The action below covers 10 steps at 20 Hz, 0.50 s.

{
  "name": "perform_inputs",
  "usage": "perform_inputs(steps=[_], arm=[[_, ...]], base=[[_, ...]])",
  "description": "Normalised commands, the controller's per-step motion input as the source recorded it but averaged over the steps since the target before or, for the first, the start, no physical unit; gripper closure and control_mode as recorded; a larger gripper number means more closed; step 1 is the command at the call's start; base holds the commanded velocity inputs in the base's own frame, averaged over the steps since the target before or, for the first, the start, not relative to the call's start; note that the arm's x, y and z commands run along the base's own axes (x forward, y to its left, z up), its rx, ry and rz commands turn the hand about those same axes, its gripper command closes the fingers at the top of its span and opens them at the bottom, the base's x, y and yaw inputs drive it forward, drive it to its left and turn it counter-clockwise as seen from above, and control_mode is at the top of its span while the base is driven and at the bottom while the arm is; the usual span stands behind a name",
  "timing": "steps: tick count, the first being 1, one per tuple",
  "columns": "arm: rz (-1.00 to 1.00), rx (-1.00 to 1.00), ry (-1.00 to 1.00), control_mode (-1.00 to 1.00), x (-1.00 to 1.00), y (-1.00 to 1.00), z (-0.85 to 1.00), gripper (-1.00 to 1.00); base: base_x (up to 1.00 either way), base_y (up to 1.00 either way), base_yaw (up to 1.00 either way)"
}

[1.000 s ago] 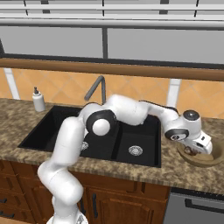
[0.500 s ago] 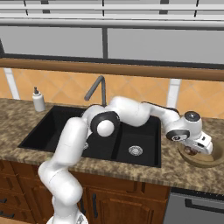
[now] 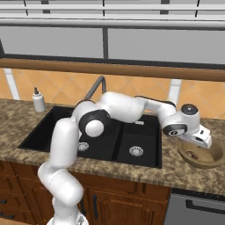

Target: Pick the mushroom from the sink and place it in the bowl. Then pick the bowl and place it in the microwave. Then close the microwave door and press the start button.

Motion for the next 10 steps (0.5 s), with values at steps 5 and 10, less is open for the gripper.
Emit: perform_inputs(steps=[5, 10], arm=[[0.04, -0.11, 0.00, -1.00, -0.25, 0.72, 0.55, -1.00], [0.11, -0.09, 0.05, -1.00, 0.00, 0.25, 0.18, -1.00]], base=[[0.00, 0.00, 0.00], [0.00, 0.00, 0.00]])
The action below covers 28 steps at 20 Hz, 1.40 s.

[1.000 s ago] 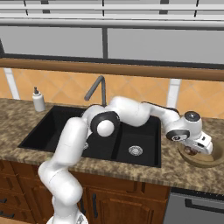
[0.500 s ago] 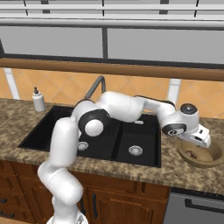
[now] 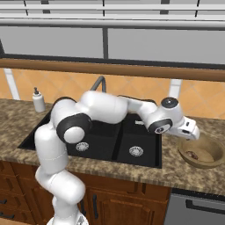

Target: Pick the mushroom from the sink and place it in the bowl. Then pick the bowl and place it in the microwave. Then close the microwave door and press the start button.

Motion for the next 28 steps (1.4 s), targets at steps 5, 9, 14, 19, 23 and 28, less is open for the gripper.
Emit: perform_inputs(steps=[5, 9, 14, 19, 23, 28], arm=[[0.17, -0.03, 0.16, -1.00, 0.02, 0.02, -0.01, -1.00], [0.12, 0.00, 0.18, -1.00, 0.00, 0.00, 0.00, -1.00], [0.12, 0.00, 0.11, -1.00, 0.17, 0.00, -0.25, -1.00], [0.15, 0.02, 0.02, -1.00, 0.25, -0.29, -0.27, -1.00], [0.15, 0.05, 0.01, -1.00, 0.21, -0.48, -0.24, -1.00], [0.11, 0.02, 0.02, -1.00, 0.10, -0.36, -0.22, -1.00]], base=[[0.00, 0.00, 0.00], [0.00, 0.00, 0.00], [0.00, 0.00, 0.00], [0.00, 0.00, 0.00], [0.00, 0.00, 0.00], [0.00, 0.00, 0.00]])
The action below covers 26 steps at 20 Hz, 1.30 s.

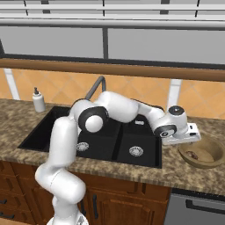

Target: Pick the mushroom from the sink and place it in the bowl. Then pick the bowl and place it in the microwave. Then close the microwave door and press the start button.

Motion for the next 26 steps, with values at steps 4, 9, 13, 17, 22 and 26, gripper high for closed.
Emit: perform_inputs(steps=[4, 9, 13, 17, 22, 26], arm=[[0.06, 0.00, 0.05, -1.00, 0.00, -0.04, -0.32, -1.00], [0.04, 0.00, 0.08, -1.00, 0.10, 0.00, -0.48, 1.00], [0.02, 0.00, 0.02, -1.00, 0.02, 0.00, -0.27, 1.00], [0.00, 0.00, 0.06, -1.00, 0.00, 0.02, -0.11, 1.00], [0.00, 0.00, 0.04, -1.00, 0.00, 0.12, -0.04, 1.00], [0.00, -0.03, -0.04, -1.00, -0.38, 0.43, 0.22, 1.00]], base=[[0.00, 0.00, 0.00], [0.00, 0.00, 0.00], [0.00, 0.00, 0.00], [0.00, 0.00, 0.00], [0.00, 0.00, 0.00], [0.00, 0.00, 0.00]])
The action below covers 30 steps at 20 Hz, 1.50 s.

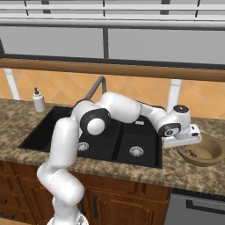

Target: Pick the mushroom from the sink and place it in the bowl. Then pick the bowl and place it in the microwave. Then close the microwave door and press the start button.

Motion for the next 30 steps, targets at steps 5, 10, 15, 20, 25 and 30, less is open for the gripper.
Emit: perform_inputs(steps=[5, 10, 15, 20, 25, 30], arm=[[0.08, -0.01, -0.05, -1.00, -0.47, 0.22, 0.31, 1.00], [0.16, -0.01, -0.01, -1.00, -0.39, 0.31, 0.56, 1.00], [0.19, 0.00, 0.01, -1.00, -0.35, 0.59, 0.97, 1.00], [0.22, 0.00, 0.04, -1.00, -0.36, 0.86, 0.77, 1.00], [0.27, 0.00, 0.00, -1.00, -0.58, 1.00, 0.59, 1.00], [0.27, -0.01, 0.00, -1.00, -0.35, 1.00, 0.75, 1.00]], base=[[0.00, 0.00, 0.00], [0.00, 0.00, 0.00], [0.00, 0.00, 0.00], [0.00, 0.00, 0.00], [0.00, 0.00, 0.00], [0.00, 0.00, 0.00]])
